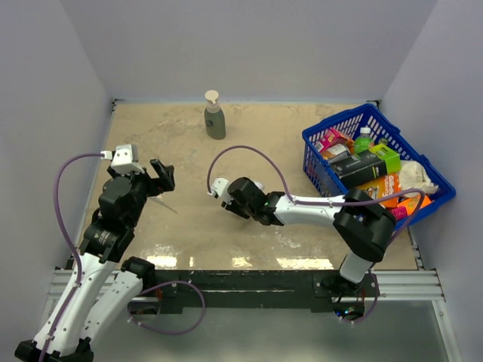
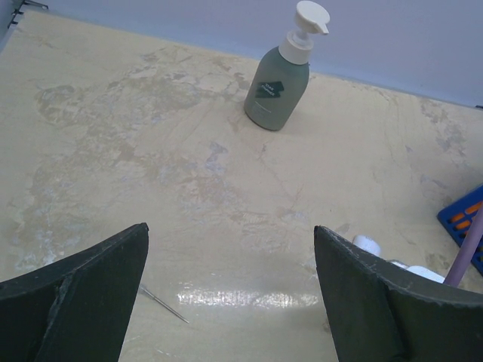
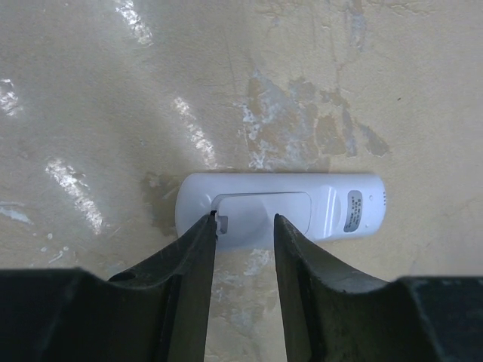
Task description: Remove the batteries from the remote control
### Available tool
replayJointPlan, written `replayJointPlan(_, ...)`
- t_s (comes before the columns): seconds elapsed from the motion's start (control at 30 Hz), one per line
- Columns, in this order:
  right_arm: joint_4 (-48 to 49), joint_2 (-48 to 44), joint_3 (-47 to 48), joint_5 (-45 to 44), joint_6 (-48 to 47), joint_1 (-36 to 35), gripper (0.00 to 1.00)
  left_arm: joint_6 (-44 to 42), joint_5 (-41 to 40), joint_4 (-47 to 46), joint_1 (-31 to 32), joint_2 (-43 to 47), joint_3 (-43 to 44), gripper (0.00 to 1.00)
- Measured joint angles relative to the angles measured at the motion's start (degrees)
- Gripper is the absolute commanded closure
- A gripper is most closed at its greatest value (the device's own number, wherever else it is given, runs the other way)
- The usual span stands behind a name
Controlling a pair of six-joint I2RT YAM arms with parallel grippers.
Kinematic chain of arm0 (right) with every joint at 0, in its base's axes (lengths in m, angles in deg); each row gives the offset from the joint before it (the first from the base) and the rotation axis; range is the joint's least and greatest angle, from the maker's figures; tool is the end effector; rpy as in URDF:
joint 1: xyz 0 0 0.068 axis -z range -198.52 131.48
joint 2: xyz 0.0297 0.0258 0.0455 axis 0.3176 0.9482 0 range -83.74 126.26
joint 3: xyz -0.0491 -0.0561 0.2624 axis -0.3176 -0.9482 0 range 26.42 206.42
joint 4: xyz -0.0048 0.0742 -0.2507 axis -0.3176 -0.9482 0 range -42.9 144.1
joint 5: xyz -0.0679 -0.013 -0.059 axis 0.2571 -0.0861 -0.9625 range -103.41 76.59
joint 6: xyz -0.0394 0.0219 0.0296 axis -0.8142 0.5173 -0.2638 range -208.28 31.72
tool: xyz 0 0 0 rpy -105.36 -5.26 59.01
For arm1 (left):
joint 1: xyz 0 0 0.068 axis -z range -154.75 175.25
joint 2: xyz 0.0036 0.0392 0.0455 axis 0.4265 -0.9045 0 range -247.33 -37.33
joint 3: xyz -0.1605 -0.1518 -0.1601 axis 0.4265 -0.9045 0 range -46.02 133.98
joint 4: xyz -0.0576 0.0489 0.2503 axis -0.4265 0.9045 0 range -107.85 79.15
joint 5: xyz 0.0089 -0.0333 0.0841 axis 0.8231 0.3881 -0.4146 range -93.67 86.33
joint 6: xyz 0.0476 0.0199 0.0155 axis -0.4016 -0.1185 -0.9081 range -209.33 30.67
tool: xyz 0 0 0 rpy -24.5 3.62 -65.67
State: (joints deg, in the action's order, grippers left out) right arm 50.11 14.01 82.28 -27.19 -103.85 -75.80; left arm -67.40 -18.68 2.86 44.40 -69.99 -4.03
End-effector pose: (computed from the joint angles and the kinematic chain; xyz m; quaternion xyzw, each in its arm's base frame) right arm 0.1982 0.2930 0.1781 -0.5101 0.7671 0.0288 0.3880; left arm 0.1314 -0.0360 0.3335 -0.1013 0.7648 -0.1258 0.6236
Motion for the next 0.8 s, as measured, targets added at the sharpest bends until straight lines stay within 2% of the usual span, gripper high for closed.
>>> replayJointPlan(0.3, 0.83, 0.76, 3.78, -3.61, -2.54, 0.02, 0.60, 0.00, -0.48, 0.00, 0.00, -0.17, 0.00, 0.06)
replayJointPlan(0.63, 4.72, 10.43, 11.47, -5.62, -4.90, 0.85, 0.55, 0.11, -2.34, 0.37, 0.00, -0.85, 0.00, 0.08)
replayJointPlan(0.8, 4.87, 10.56, 12.70, -4.76, -3.98, 1.16, 0.53, 0.26, -3.37, 0.61, 0.00, -0.98, 0.00, 0.08)
